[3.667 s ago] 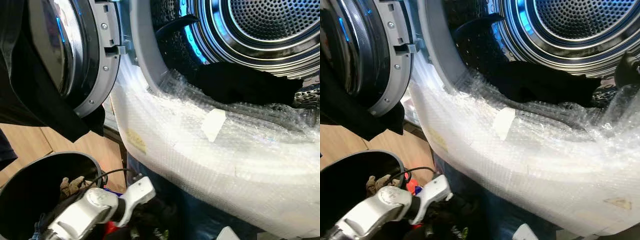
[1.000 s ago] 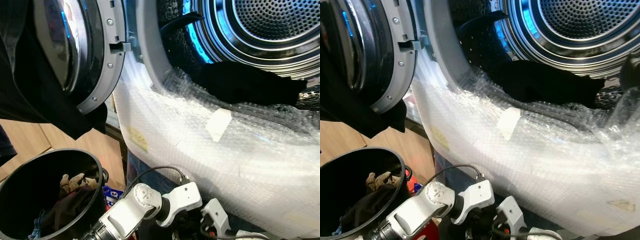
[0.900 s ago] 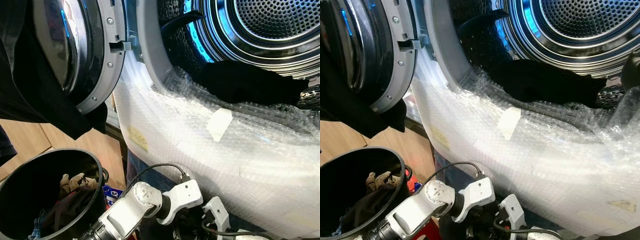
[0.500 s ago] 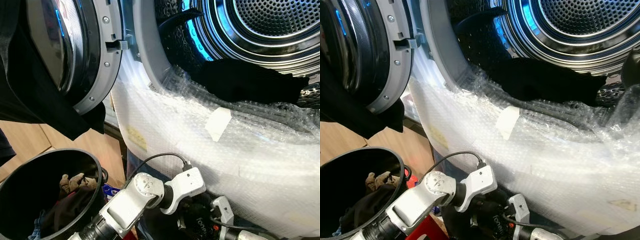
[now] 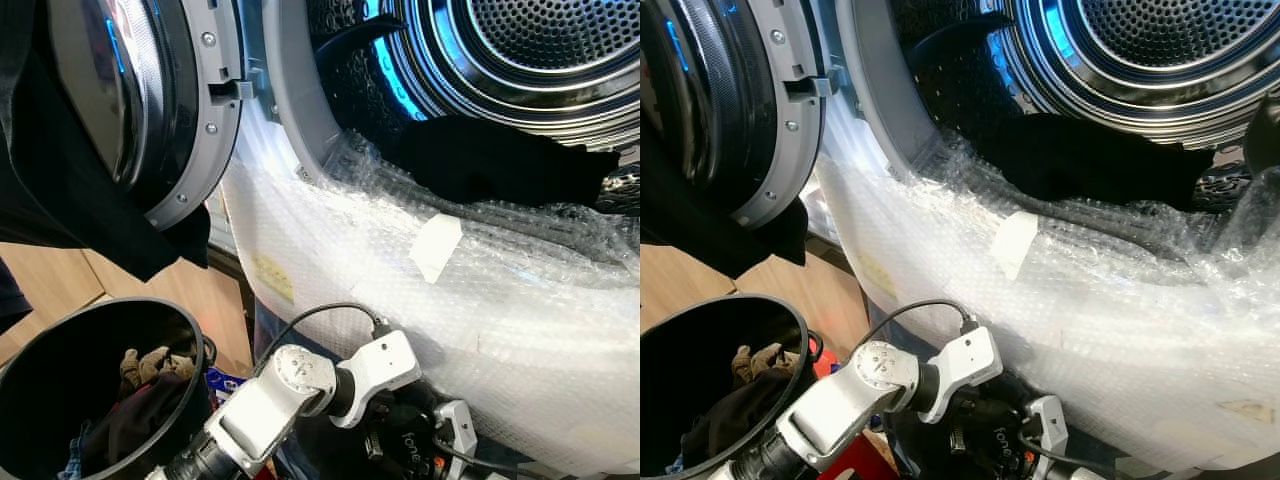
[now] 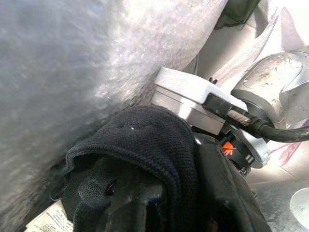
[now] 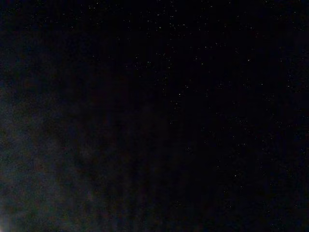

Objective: Clothes washing

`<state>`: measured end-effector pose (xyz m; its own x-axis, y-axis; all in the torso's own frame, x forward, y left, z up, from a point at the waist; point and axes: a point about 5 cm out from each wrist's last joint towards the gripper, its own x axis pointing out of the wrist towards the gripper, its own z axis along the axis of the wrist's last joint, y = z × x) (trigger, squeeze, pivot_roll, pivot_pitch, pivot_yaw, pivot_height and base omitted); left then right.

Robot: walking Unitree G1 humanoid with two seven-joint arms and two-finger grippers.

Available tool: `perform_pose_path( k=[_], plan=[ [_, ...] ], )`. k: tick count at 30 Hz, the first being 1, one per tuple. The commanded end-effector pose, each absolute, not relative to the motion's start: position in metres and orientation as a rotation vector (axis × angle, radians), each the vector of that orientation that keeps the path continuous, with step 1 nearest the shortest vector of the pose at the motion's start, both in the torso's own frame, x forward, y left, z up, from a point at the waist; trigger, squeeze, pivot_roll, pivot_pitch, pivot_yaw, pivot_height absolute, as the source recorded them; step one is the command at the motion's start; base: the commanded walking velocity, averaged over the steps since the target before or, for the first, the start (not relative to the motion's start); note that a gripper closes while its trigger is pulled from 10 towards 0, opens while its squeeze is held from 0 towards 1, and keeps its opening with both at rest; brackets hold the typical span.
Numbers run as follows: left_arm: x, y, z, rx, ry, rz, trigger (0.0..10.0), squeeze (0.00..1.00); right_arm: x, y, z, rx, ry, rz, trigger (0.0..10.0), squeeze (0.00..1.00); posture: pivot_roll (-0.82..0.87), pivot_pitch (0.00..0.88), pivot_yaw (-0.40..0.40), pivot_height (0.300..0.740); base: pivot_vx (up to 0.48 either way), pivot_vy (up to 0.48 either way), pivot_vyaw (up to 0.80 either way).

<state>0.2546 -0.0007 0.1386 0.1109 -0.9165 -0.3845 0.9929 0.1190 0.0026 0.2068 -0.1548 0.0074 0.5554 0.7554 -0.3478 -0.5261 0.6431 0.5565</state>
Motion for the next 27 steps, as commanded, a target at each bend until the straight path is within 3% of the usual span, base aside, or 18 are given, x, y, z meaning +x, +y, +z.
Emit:
perform_pose_path(
  k=[1,25,26,27],
  plan=[
    [0.241,-0.018,0.178,0.234,0.105,-1.538,0.0,0.0,0.187,-0.143,-0.01,0.42,0.719,0.834,0.0,0.0,-0.07,0.015,-0.003,0.74,0.0,0.0,0.0],
    [0.237,0.002,0.172,0.194,0.172,-1.459,0.0,0.0,0.174,-0.147,0.002,0.459,0.646,0.924,0.0,0.0,-0.07,0.049,0.01,0.74,0.0,0.0,0.0],
    [0.237,0.003,0.172,0.192,0.176,-1.451,0.5,0.0,0.174,-0.147,0.001,0.459,0.649,0.926,0.0,0.0,-0.07,0.05,0.012,0.74,0.0,0.0,0.0],
    [0.238,0.005,0.171,0.19,0.183,-1.435,4.6,0.0,0.172,-0.147,0.001,0.45,0.656,0.934,0.0,0.0,-0.07,0.051,0.015,0.74,0.0,0.0,0.0]
  ],
)
